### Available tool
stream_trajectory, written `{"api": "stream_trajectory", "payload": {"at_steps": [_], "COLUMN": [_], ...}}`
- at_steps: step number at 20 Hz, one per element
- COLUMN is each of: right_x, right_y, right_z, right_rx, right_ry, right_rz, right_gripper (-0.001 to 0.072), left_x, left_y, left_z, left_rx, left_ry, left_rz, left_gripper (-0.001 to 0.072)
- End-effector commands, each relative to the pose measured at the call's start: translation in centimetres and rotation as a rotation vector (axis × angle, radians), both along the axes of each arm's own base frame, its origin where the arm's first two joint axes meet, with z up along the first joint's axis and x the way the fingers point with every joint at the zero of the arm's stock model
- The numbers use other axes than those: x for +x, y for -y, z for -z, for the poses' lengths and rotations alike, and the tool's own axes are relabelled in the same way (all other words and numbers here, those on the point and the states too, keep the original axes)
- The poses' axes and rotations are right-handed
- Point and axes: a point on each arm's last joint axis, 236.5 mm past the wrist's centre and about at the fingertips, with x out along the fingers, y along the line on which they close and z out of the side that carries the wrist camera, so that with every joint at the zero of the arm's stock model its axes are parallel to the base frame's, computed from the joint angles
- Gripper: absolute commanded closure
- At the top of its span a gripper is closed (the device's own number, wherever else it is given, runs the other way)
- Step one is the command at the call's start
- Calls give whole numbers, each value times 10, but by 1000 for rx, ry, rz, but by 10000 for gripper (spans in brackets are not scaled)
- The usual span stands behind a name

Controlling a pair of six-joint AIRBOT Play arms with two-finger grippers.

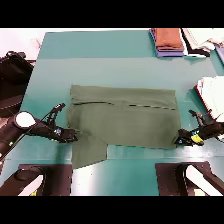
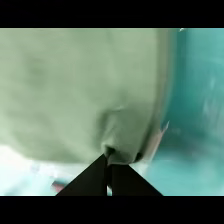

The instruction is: Fold the shirts.

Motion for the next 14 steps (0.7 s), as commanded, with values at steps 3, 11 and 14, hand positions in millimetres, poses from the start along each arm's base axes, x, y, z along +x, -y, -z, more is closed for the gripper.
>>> {"api": "stream_trajectory", "payload": {"at_steps": [3,11,14], "right_x": [9,66,119], "right_y": [13,40,37], "right_z": [-60,-120,-113], "right_rx": [-93,-269,-265], "right_ry": [103,326,346], "right_rz": [-98,-110,-151], "right_gripper": [695,696,696], "left_x": [-33,63,118], "left_y": [-4,-46,-41], "left_z": [-41,-96,-84], "left_rx": [-9,175,200], "left_ry": [28,351,365], "left_rz": [5,-129,-99], "left_gripper": [687,687,686]}}
